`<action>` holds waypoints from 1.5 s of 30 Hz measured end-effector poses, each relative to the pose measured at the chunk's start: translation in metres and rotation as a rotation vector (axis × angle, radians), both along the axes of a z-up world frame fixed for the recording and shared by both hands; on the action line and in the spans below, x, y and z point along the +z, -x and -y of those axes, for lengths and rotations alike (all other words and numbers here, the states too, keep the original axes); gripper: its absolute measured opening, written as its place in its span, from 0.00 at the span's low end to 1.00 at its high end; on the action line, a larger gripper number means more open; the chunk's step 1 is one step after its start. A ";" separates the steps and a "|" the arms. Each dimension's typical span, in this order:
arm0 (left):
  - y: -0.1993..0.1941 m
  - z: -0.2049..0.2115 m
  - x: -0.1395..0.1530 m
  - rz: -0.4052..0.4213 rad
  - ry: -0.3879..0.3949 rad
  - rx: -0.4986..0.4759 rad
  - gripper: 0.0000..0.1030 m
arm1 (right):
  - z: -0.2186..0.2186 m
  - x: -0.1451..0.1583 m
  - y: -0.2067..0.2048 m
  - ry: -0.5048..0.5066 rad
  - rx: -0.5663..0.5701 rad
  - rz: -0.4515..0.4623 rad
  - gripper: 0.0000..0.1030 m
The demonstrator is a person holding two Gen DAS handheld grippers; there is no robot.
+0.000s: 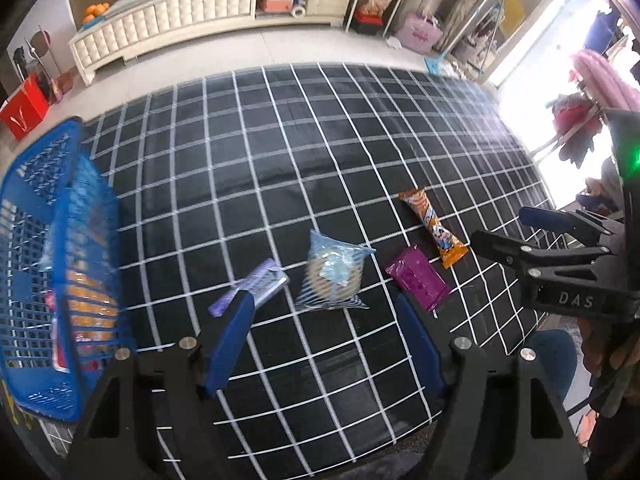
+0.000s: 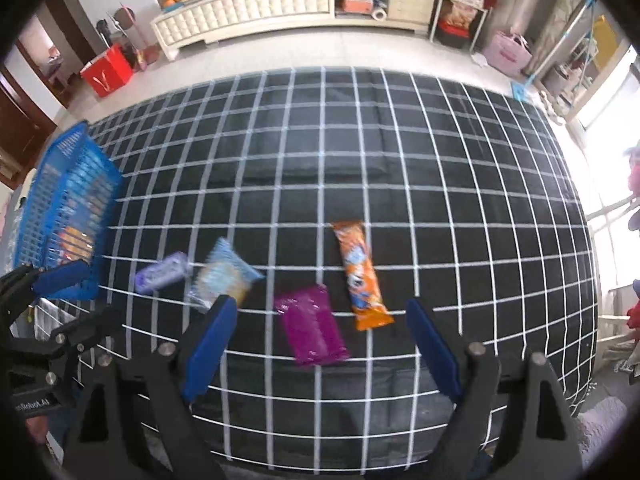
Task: Organize snacks
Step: 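Withdraw both tools from the basket toward the remaining snacks, then grasp the blue-striped cookie bag with the left tool while the right grasps the purple pack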
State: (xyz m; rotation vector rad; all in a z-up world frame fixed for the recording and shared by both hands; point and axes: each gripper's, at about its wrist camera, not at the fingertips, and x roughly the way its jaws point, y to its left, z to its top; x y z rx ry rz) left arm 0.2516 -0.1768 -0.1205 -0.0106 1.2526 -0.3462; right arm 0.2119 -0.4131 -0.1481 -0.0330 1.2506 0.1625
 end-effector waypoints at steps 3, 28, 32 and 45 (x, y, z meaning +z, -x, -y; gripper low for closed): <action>-0.009 0.010 -0.016 -0.033 -0.006 0.000 0.69 | 0.013 -0.015 -0.003 -0.018 0.002 -0.024 0.87; -0.047 0.082 -0.114 -0.141 -0.120 -0.180 0.69 | 0.019 -0.098 -0.001 -0.149 0.078 -0.226 0.68; -0.047 0.080 -0.120 -0.130 -0.123 -0.183 0.63 | 0.018 -0.105 -0.003 -0.166 0.069 -0.241 0.68; -0.035 0.073 -0.129 -0.094 -0.175 -0.226 0.48 | -0.021 -0.109 0.007 -0.021 0.153 -0.195 0.68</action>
